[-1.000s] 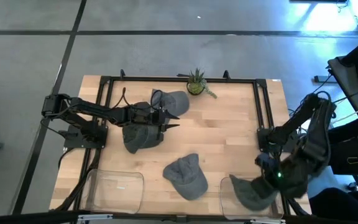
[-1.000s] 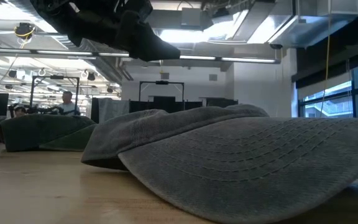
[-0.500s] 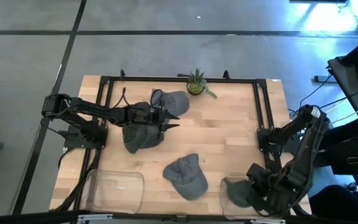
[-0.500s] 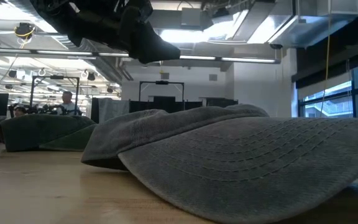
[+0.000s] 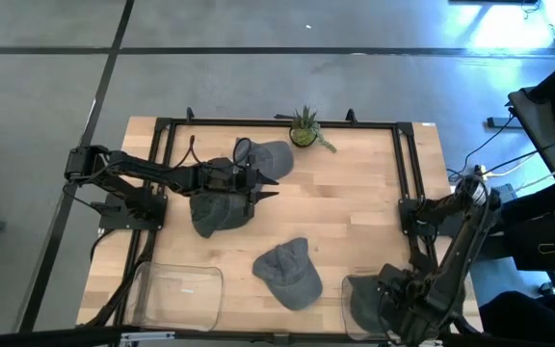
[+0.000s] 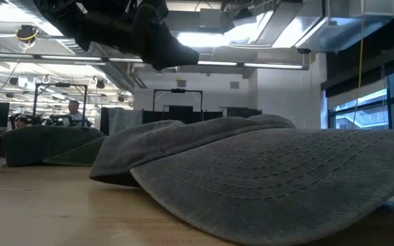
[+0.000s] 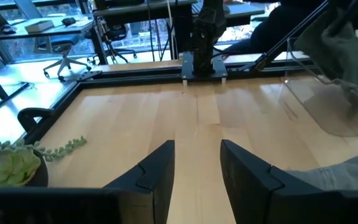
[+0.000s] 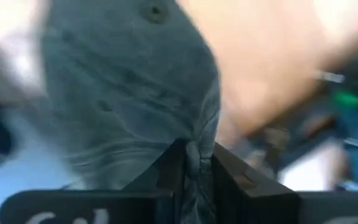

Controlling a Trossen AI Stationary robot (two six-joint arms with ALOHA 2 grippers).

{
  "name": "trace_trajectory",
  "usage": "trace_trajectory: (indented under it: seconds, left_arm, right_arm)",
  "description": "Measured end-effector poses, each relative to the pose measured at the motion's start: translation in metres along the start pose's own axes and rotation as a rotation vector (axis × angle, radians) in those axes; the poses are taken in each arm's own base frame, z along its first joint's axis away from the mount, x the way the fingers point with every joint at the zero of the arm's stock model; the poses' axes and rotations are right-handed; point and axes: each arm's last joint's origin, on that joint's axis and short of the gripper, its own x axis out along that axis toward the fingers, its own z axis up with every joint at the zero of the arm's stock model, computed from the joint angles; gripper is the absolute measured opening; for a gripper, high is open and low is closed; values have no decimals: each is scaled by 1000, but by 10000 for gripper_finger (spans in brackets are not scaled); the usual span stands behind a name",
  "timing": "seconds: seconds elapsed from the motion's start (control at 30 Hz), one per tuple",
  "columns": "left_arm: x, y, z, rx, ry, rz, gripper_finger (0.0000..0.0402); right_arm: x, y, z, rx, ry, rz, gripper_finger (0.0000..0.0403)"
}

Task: Pick & Place hat
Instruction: Put the right black cap into the right transparent bin, then put the bottom grey cap into the left transparent bin

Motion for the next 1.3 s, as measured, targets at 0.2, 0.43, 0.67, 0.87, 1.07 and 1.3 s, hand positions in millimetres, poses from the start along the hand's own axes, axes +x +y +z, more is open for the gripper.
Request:
trace_trajectory:
  seconds: [0.2,0.43,0.67,0.87,1.07,1.3]
  left_arm:
    - [0,0,1,0,-12,2,127]
    - [0,0,1,0,-11,4,126]
    - [0,0,1,1,-11,3,125]
    - [0,0,0,0,-4,-2,127]
    - [0,0,0,0,-4,-2,127]
    - [0,0,0,0,-3,0,128]
  right_arm:
    - [8,2,0,-56,84,-91,84]
    - [10,3,2,-34,97,-98,115]
    - [11,2,14,-20,42,-101,193]
    - [7,-1,18,-57,45,-91,250]
    - [-4,-11,23,-108,76,-39,264]
    - [-21,-28,34,-92,-159,9,265]
